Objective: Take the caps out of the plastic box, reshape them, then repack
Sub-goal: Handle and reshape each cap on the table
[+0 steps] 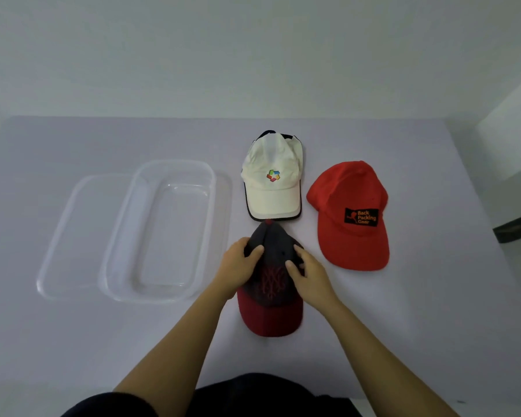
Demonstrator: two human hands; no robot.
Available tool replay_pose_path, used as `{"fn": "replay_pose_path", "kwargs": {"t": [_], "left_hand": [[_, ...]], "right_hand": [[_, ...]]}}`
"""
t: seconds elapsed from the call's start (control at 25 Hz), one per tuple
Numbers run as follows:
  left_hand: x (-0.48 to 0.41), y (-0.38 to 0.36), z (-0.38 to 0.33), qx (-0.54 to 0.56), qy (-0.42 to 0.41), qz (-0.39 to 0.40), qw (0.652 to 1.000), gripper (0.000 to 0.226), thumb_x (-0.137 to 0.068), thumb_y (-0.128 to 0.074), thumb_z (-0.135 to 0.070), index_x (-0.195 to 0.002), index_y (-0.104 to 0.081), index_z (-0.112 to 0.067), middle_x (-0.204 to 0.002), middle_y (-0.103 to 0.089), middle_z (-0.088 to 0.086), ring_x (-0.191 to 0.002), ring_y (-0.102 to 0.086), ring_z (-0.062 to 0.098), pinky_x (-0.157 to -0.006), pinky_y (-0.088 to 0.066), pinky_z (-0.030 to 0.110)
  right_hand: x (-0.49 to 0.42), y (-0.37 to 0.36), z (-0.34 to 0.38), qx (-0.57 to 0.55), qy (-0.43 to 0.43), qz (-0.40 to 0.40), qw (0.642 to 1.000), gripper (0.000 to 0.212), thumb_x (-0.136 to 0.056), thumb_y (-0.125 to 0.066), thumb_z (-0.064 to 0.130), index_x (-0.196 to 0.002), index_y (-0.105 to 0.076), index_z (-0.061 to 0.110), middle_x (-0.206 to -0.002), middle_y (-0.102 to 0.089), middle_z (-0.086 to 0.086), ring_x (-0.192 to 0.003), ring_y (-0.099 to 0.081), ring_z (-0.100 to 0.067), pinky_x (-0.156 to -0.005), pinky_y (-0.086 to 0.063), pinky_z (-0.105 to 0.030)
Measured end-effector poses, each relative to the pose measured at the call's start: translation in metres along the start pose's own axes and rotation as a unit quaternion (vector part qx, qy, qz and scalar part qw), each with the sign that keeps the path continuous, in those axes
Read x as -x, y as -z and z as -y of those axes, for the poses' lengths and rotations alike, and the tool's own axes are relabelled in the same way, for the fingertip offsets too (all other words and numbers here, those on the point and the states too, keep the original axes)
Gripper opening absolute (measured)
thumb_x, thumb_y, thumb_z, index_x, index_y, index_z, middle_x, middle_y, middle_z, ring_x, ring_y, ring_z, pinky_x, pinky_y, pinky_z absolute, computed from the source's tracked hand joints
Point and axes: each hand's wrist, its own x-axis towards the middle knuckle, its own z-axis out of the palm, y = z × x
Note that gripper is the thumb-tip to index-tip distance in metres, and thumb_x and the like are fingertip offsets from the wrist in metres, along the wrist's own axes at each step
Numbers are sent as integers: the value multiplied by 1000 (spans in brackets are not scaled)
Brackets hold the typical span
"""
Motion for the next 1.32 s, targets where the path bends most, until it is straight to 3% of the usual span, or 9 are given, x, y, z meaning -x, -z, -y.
{"fn": "replay_pose_path", "kwargs": {"t": [0.12, 0.24, 0.4, 0.6, 0.8, 1.0, 1.08, 1.16, 1.32], "left_hand": [[8, 6, 0, 102, 7, 81, 991, 16, -92, -56, -29, -91, -52, -14, -90, -59, 5, -82, -56, 20, -73, -51, 37], [16, 9, -1, 80, -39, 121, 989, 19, -94, -54, -30, -88, -47, -13, -80, -55, 4, -72, -53, 15, -62, -45, 25], [16, 3, -3, 66, -78, 50, 993, 17, -96, -50, -29, -101, -59, -15, -94, -67, 9, -85, -63, 19, -76, -53, 33], [23, -9, 0, 22, -117, -82, 989, 22, -98, -44, -28, -86, -53, -13, -71, -53, -4, -63, -48, 5, -60, -41, 13], [31, -20, -5, 47, -137, -178, 973, 39, -99, -40, -27, -63, -32, -15, -55, -31, -4, -49, -32, 6, -48, -30, 17], [22, -16, -8, -35, -73, -114, 990, 38, -94, -46, -42, -83, -63, -9, -73, -61, -3, -69, -56, 9, -68, -46, 26], [19, -16, -14, -47, -46, -84, 994, 54, -93, -43, -49, -76, -61, 0, -69, -61, 5, -66, -56, 17, -70, -48, 37], [22, -15, -22, -10, -49, -63, 997, 52, -95, -40, -47, -74, -62, -5, -69, -63, 4, -66, -56, 15, -68, -47, 34], [31, -18, -18, 101, -59, -114, 987, 49, -97, -37, -44, -61, -42, -12, -56, -42, 0, -55, -39, 13, -57, -35, 28]], "right_hand": [[1, 4, 2, -133, -52, 38, 989, 30, -92, -55, 26, -121, -54, 19, -123, -59, 2, -113, -56, -16, -96, -47, -32], [6, 8, 0, -193, -54, 38, 979, 12, -92, -54, 28, -103, -56, 24, -109, -64, 1, -105, -61, -16, -91, -51, -36], [16, 4, 5, -225, -27, 2, 974, 9, -95, -49, 29, -93, -51, 21, -95, -60, 1, -91, -58, -13, -84, -51, -35], [18, -6, 6, -210, -7, -26, 977, 24, -96, -44, 34, -85, -46, 14, -82, -51, 0, -80, -51, -12, -77, -47, -38], [21, -14, 12, -165, 40, -124, 978, 30, -99, -39, 29, -71, -41, 17, -66, -40, 6, -59, -38, -1, -62, -38, -26], [25, -9, 19, -85, 75, -185, 976, 31, -98, -39, 30, -68, -35, 22, -56, -38, 7, -51, -39, -6, -51, -33, -24], [25, -8, 19, -60, 81, -175, 979, 31, -99, -34, 35, -69, -30, 27, -55, -34, 8, -49, -36, -7, -52, -34, -35], [22, -5, 19, -20, 101, -199, 975, 29, -95, -31, 41, -69, -29, 30, -56, -34, 9, -51, -35, -8, -57, -36, -40], [26, -5, 28, -46, 142, -171, 974, 25, -98, -35, 32, -74, -33, 23, -55, -34, 9, -48, -35, -8, -49, -30, -29]]}}
